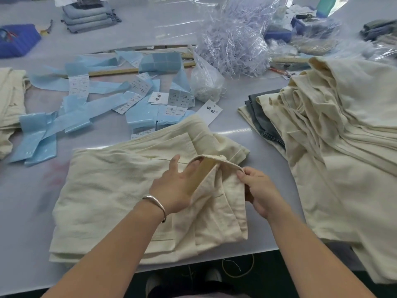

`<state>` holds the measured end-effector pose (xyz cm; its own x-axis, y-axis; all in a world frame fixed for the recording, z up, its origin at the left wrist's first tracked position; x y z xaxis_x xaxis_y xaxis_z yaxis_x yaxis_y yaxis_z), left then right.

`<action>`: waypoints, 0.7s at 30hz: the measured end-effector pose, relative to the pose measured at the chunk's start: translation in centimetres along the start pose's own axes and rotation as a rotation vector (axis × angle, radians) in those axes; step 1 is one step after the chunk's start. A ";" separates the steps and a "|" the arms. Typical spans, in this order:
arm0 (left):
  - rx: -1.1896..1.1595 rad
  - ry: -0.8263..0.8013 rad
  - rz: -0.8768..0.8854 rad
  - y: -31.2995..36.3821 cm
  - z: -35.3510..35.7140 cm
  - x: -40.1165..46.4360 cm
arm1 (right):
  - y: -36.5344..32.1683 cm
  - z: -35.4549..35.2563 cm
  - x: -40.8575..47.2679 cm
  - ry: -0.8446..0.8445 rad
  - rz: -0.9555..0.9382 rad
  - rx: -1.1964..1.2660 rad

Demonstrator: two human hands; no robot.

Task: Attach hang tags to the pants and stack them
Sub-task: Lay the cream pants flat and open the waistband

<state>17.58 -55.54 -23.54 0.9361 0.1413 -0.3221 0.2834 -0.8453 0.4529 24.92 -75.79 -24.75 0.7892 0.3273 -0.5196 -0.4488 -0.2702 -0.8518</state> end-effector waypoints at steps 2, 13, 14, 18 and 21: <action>0.149 0.096 -0.009 -0.8 -0.3 0.1 | -0.1 0.3 0.3 -0.028 0.034 0.110; -0.189 0.637 0.504 2.4 0.1 -2.8 | -0.6 2.5 -0.2 -0.272 -0.087 0.287; -0.225 0.557 0.333 2.7 0.0 -2.6 | -0.7 2.7 -0.4 -0.294 -0.098 0.294; -0.482 0.307 -0.016 2.4 -0.4 -1.1 | -0.8 3.2 -0.5 -0.344 -0.099 0.322; -0.710 0.158 -0.069 1.3 -1.2 -0.5 | -0.5 3.0 -0.2 -0.287 -0.074 0.370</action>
<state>17.74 -56.13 -21.83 0.9150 0.3000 -0.2697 0.3593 -0.3018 0.8831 23.70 -73.01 -24.42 0.7001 0.5850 -0.4095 -0.5562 0.0871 -0.8265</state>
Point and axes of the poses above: each hand's wrist, its own x-axis towards the middle knuckle, its own z-axis out of the palm, y = z × x, the point moved 1 cm from there along x, towards the middle knuckle, and after that the axes turned 12 degrees about -x, right-handed, at the moved point
